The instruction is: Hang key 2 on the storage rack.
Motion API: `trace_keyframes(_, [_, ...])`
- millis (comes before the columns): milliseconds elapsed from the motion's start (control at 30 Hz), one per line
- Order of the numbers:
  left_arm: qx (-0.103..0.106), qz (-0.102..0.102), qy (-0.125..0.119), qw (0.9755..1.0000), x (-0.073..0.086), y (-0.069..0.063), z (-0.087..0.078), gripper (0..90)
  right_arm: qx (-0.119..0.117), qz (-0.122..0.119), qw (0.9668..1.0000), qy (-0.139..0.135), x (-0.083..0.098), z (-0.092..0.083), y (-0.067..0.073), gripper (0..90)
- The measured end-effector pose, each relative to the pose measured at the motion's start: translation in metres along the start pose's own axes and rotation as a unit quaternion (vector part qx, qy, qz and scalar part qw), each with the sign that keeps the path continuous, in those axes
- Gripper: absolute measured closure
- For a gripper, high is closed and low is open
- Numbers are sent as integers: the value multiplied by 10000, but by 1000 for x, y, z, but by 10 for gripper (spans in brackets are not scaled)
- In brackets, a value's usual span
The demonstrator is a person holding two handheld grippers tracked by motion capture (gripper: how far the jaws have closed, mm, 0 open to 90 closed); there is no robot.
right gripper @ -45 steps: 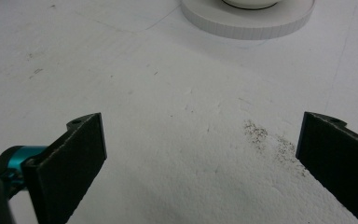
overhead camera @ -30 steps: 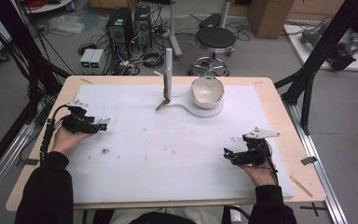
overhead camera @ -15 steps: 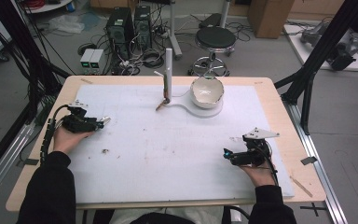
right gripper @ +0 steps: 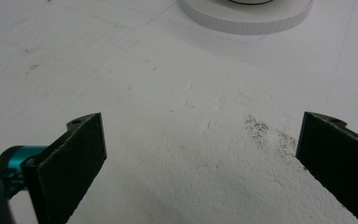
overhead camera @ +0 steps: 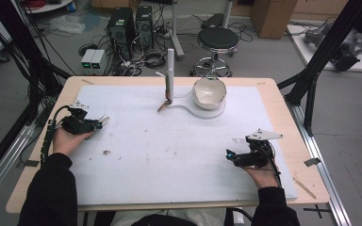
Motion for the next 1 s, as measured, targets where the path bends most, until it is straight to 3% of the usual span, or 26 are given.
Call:
trace_keyframes(267, [-83, 156, -262, 9995, -14, -4, -22, 746, -67, 14, 10000, -35, -1, 0, 2, 6])
trace_keyframes(467, [-120, 241, -254, 9993, -24, -5, -40, 746, -130, -41, 9999, -85, -4, -1, 7, 6])
trace_keyframes(733, [-163, 198, -617, 9978, -47, -4, -63, 747, -142, -6, 9998, -100, -5, 0, 7, 6])
trace_keyframes(1000, [-195, 329, -901, 9952, -72, -12, -80, 747, -144, -25, 9998, -106, -5, -1, 7, 6])
Point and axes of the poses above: each handheld gripper's, and its own axes: z roughly forward along the jaws, x roughly out of its underside, y roughly to its left, the point moved 8 cm from there along z, roughly forward along the jaws, and after that the axes turned 1 degree about -y, right-handed, at the moved point
